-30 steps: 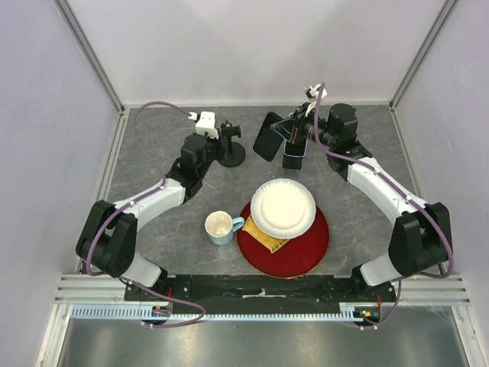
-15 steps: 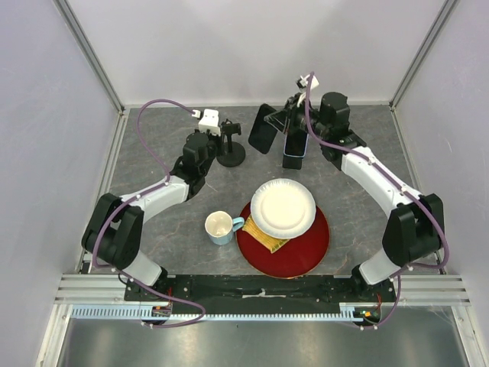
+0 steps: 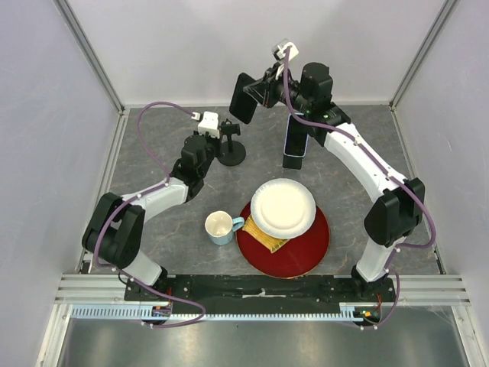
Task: Place the phone on the phone stand
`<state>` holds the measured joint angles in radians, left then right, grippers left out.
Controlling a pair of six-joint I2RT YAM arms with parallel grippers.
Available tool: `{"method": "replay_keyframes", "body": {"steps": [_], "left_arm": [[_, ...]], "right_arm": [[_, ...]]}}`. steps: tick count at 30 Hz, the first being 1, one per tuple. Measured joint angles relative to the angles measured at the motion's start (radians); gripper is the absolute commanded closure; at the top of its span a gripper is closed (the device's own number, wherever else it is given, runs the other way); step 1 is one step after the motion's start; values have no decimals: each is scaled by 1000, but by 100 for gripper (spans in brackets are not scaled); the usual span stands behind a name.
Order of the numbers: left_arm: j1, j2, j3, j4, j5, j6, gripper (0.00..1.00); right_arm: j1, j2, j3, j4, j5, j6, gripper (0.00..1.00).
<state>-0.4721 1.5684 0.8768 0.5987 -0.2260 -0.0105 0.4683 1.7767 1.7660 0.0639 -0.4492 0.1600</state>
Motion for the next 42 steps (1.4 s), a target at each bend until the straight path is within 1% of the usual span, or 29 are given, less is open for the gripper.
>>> {"method": "replay_keyframes", "body": {"steps": [1, 2, 5, 8, 9, 10, 12, 15, 16, 19, 21, 24, 29, 30, 33, 34, 36, 37, 38, 39, 40, 42], "left_arm": [[1, -3, -4, -3, 1, 2, 57], [3, -11, -10, -14, 7, 2, 50], [6, -62, -31, -69, 28, -4, 41], [13, -139, -39, -120, 54, -26, 38], [16, -172, -40, -137, 71, -38, 36], [23, -208, -41, -154, 91, -54, 33], [47, -278, -47, -172, 146, -87, 31], [132, -377, -57, -177, 319, -166, 29], [167, -396, -57, -172, 401, -195, 29], [234, -398, -56, -154, 617, -254, 30], [235, -368, -56, -146, 746, -277, 30], [230, -306, -56, -127, 903, -315, 30], [229, -238, -56, -94, 1081, -340, 31], [227, -229, -56, -87, 1106, -341, 32], [216, -196, -53, -62, 1168, -348, 48], [211, -178, -50, -55, 1178, -350, 58], [203, -143, -37, -48, 1198, -354, 66], [201, -132, -32, -46, 1205, -357, 72], [196, -121, -30, -45, 1212, -356, 76], [195, -117, -29, -47, 1225, -356, 79], [195, -117, -29, -48, 1243, -353, 85], [193, -123, -25, -43, 1265, -344, 92]], "right_arm": [[0, 0, -6, -2, 0, -17, 100], [0, 1, -13, -13, 0, -38, 100], [-1, 13, -14, -74, -7, -112, 100], [-2, 16, -26, -139, -41, -186, 100], [-2, 15, -36, -156, -57, -208, 100], [-2, 13, -47, -165, -71, -224, 100], [-2, 6, -75, -200, -116, -264, 100], [-8, 3, -108, -264, -211, -316, 100], [-8, 3, -110, -282, -236, -327, 100], [-11, 3, -111, -337, -327, -365, 100], [-11, 3, -110, -358, -377, -379, 100], [-12, 5, -106, -383, -442, -390, 100], [-9, 5, -90, -388, -502, -388, 100], [-7, 5, -89, -387, -509, -385, 100], [3, 5, -89, -375, -530, -367, 100], [8, 5, -89, -375, -536, -362, 100], [19, 5, -89, -367, -553, -343, 100], [26, 5, -89, -366, -561, -336, 100], [32, 5, -89, -357, -568, -326, 100], [36, 5, -89, -352, -568, -321, 100], [39, 5, -89, -349, -571, -312, 100], [35, 5, -89, -335, -586, -280, 100]]}}
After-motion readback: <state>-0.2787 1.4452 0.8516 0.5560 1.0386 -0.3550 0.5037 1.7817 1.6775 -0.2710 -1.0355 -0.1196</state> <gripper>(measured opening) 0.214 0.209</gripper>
